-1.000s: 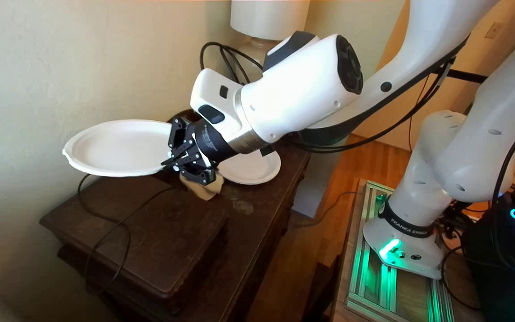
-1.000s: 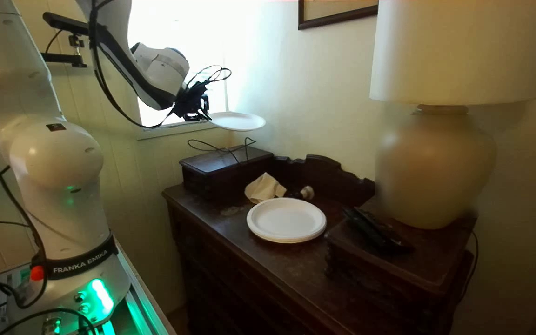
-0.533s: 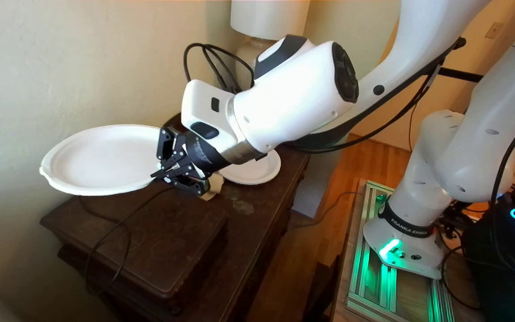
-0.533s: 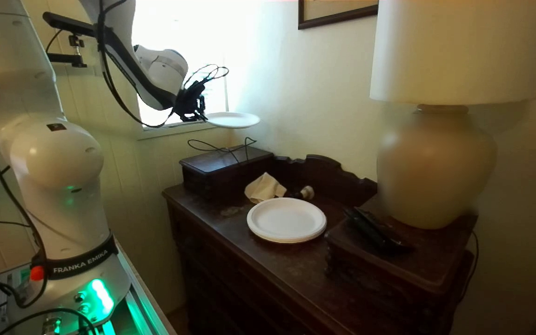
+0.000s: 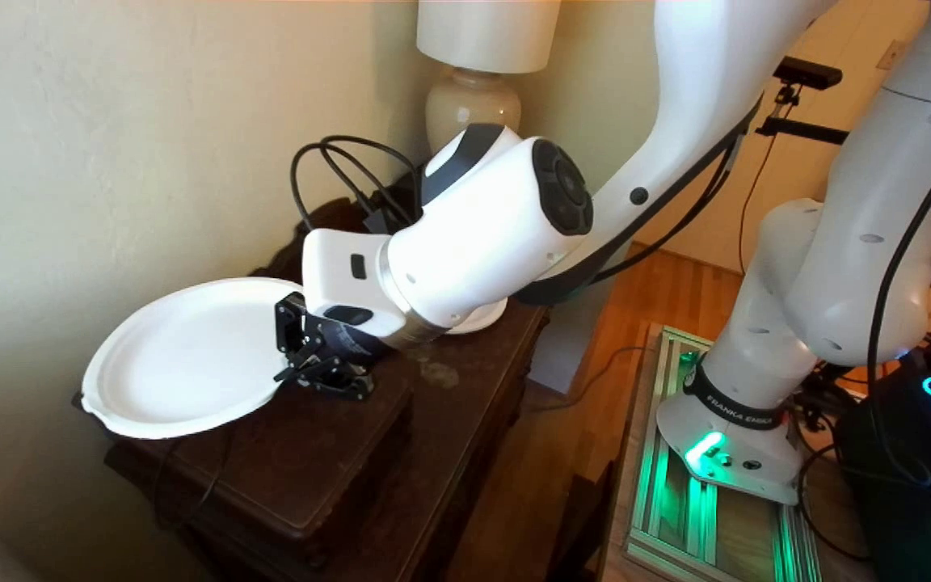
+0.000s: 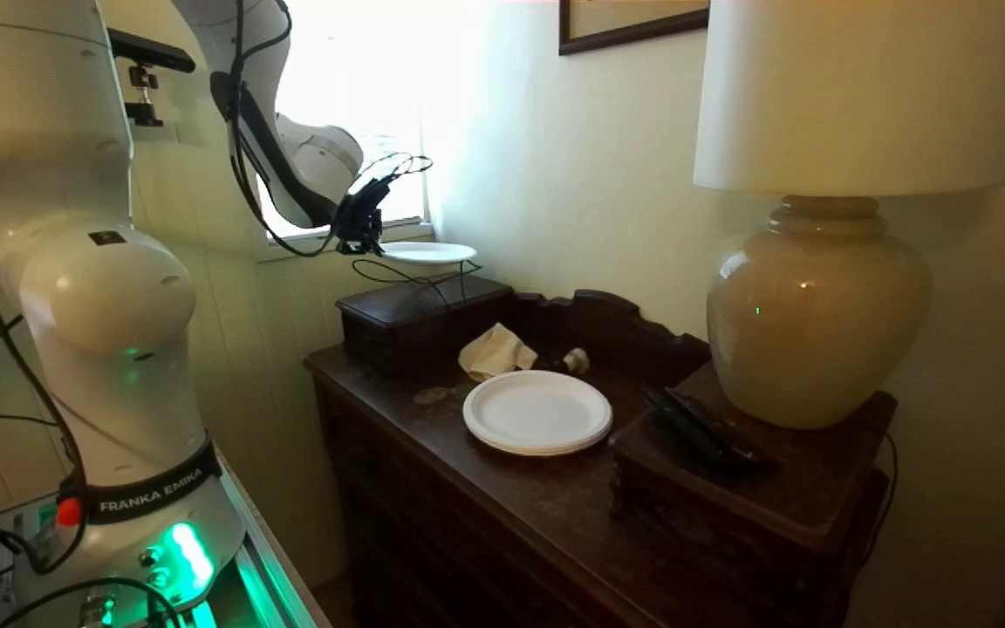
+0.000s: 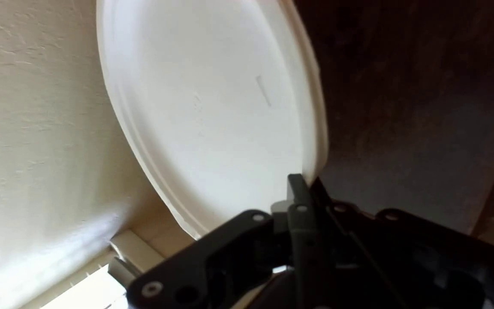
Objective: Put one plate to the left
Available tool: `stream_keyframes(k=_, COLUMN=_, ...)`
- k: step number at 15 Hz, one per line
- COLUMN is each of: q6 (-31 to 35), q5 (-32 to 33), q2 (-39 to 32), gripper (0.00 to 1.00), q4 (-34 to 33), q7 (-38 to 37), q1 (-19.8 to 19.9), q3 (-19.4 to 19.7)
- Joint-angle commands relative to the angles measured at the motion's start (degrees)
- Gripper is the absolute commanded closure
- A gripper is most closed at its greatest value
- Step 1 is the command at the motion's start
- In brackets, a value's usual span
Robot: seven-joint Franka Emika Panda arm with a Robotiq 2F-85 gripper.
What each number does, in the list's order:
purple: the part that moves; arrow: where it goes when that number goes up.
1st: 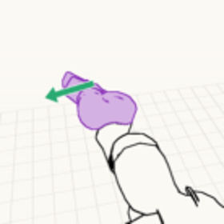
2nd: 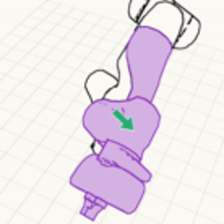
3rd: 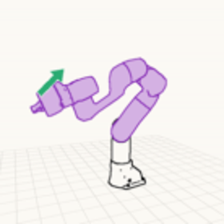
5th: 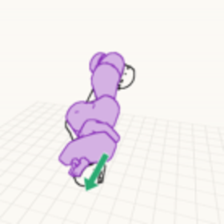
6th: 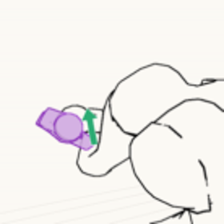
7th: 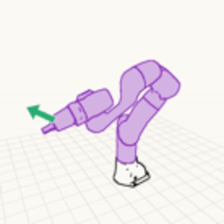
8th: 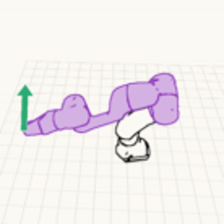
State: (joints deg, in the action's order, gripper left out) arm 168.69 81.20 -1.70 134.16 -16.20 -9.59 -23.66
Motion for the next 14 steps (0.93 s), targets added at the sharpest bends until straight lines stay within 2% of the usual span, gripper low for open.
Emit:
stream_keyframes(k=1, q6=0.12, q5=0.05, q2=-3.9, gripper=0.99, q4=-1.71, q7=2.7, q1=-0.16, q3=-0.13)
stream_keyframes(k=13, q6=-0.24, q5=0.8, q2=-7.81, gripper=0.99, q4=0.5, q7=0.36, q1=0.21, q3=0.68)
stream_keyframes(k=14, q6=-0.28, q5=1.0, q2=-7.69, gripper=0.83, q4=0.54, q7=-0.27, q1=0.21, q3=0.8)
